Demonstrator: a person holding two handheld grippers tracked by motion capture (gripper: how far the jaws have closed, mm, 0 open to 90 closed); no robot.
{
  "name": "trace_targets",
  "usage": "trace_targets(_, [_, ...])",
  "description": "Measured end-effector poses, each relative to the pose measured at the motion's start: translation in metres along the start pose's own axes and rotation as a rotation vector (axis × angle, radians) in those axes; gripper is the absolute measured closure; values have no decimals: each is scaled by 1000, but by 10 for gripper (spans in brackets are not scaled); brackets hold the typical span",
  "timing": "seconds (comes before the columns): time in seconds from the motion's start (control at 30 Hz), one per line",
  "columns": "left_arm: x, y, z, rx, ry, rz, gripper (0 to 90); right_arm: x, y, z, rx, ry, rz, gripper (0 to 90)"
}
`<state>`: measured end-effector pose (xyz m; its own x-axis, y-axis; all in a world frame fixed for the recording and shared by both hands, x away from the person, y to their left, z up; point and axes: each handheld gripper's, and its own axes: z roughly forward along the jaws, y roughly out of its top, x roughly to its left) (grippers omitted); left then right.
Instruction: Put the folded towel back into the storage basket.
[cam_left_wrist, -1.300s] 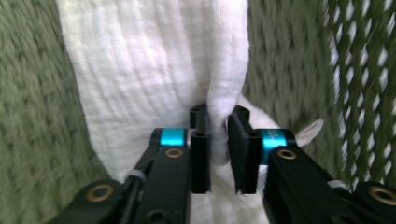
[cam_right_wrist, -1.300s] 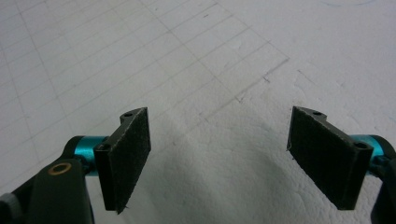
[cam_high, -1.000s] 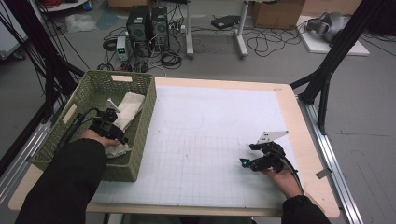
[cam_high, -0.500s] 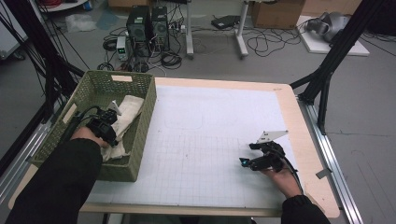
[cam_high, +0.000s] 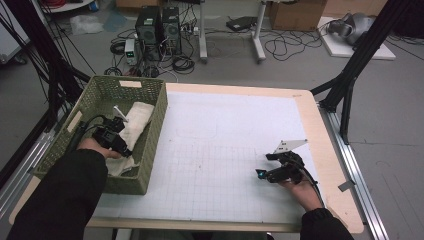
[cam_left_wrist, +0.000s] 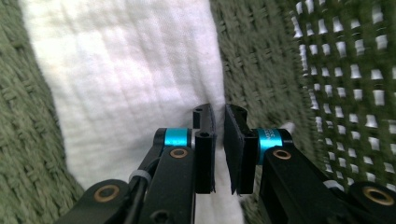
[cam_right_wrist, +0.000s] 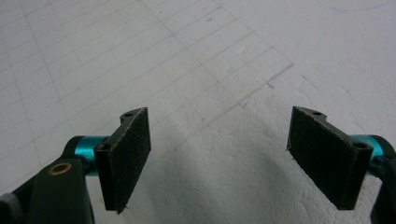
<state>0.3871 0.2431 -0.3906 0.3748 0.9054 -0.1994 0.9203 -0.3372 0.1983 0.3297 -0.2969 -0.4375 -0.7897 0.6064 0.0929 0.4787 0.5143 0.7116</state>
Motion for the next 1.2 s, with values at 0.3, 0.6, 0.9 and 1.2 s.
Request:
trace_targets(0.3, [-1, -1, -7, -76, 16, 40, 698, 1, 0, -3, -8, -6, 2, 207])
trace_targets(0.6, [2, -6, -27, -253, -63, 20, 610, 1, 0, -7, -26, -14, 1, 206])
trace_targets(0.9, [3, -12, -38, -394, -84, -2, 545, 3, 1, -8, -31, -16, -1, 205])
trace_targets(1.2, [6, -17, -41, -467, -134, -40, 490, 2, 1, -9, -41, -13, 3, 196])
